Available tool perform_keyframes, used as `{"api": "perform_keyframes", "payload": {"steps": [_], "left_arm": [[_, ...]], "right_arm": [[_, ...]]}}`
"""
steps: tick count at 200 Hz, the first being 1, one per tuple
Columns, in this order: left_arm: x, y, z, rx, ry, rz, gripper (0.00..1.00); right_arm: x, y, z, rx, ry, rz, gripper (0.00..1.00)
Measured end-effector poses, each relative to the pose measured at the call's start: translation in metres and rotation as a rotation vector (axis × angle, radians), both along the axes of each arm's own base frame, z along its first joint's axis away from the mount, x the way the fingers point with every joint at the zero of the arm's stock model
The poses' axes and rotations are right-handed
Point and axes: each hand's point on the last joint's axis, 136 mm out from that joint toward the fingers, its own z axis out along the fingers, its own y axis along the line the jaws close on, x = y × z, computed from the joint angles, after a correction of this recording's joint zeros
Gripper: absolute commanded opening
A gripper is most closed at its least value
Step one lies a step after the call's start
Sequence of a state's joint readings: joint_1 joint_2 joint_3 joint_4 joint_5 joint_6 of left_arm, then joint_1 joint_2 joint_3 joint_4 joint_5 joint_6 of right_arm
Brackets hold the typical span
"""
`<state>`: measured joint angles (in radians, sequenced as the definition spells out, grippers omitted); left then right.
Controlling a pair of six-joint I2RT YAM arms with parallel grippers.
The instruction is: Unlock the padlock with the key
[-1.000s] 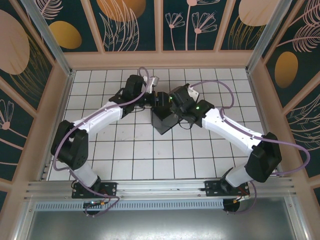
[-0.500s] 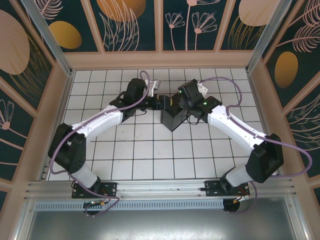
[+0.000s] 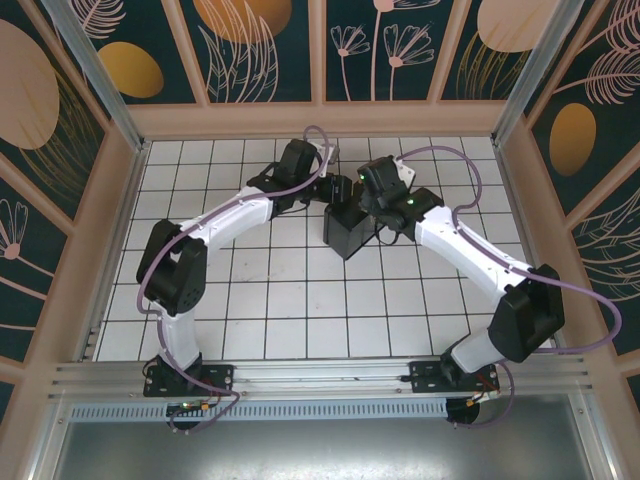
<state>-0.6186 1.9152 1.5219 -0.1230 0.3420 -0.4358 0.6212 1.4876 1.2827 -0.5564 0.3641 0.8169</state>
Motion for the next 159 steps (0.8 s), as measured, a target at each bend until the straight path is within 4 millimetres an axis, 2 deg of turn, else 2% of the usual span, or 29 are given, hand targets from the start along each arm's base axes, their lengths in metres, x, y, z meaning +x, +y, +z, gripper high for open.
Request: {"api": "perform_keyframes", "payload": {"steps": [30, 70, 120, 140, 159], "left_arm": [[-0.003, -0.005, -0.001, -0.003, -0.011, -0.028, 0.4], [-0.006, -0.008, -0.004, -0.006, -0.023, -0.045, 0.41], [-0.01, -0.013, -0.004, -0.004, -0.033, -0.056, 0.37], [-0.01, -0.013, -0.005, -0.005, -0.036, -0.056, 0.37], [-0.01, -0.013, -0.006, -0.005, -0.04, -0.057, 0.37]], "right_arm": [[0.009, -0.006, -0.007, -0.01, 0.011, -0.026, 0.0], [0.021, -0.007, -0.006, -0.014, 0.001, -0.036, 0.0], [0.036, -0.006, -0.007, -0.071, -0.021, -0.012, 0.0], [0.05, -0.005, -0.006, -0.1, -0.033, -0.031, 0.0], [0.06, -0.016, -0.004, -0.117, -0.05, -0.041, 0.0]]}}
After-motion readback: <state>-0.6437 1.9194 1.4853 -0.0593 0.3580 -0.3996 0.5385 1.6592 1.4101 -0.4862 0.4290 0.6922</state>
